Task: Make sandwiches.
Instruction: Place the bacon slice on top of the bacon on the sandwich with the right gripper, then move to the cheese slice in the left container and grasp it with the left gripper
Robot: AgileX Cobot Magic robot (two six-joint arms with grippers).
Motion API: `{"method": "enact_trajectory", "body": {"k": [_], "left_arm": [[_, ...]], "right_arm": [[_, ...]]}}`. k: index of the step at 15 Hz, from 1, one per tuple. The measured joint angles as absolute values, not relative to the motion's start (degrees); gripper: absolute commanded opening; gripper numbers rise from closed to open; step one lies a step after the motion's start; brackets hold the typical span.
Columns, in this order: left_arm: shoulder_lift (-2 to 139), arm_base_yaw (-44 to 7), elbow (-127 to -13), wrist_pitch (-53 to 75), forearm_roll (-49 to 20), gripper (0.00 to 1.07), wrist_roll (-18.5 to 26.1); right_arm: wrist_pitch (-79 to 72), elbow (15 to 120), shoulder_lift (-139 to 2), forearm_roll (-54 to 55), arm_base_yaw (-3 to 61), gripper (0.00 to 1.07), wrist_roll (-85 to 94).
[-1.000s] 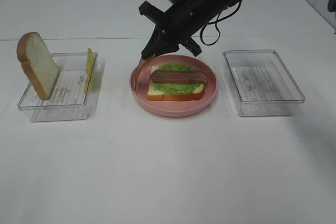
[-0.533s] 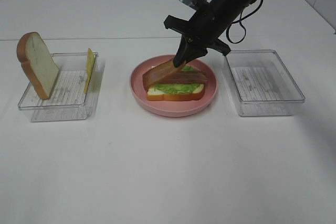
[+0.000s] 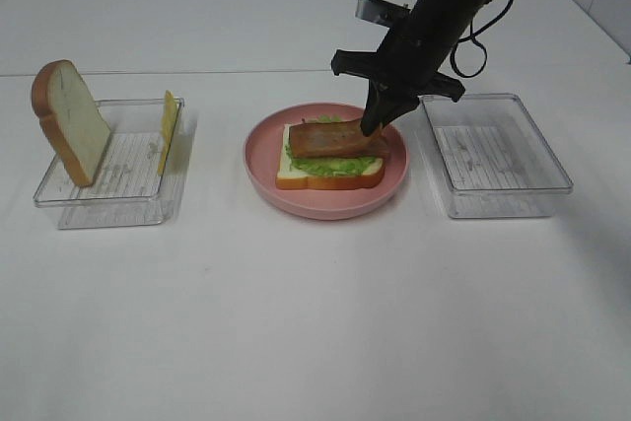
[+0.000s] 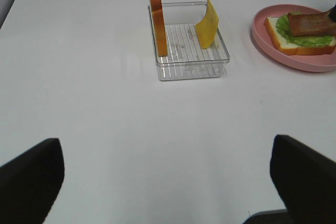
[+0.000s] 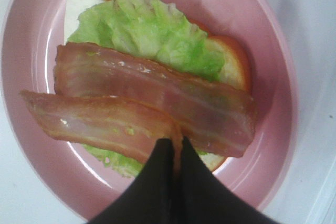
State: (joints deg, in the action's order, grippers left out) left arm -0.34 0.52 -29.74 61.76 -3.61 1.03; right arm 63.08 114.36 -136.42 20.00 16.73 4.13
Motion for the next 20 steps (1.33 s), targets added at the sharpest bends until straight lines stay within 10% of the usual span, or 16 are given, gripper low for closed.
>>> {"method": "enact_trajectory", "body": {"k": [6, 20], "left_arm": [[-0.3, 0.5, -29.7, 61.8, -3.6, 1.0, 1.0], [-0.3, 0.5, -29.7, 61.8, -3.6, 1.0, 1.0]], "right_arm": [[63.1, 114.4, -136.4, 20.5, 16.7, 0.65, 4.0], [69.3, 114.4, -123.1, 3.8, 12.8, 0.86, -0.5]]}}
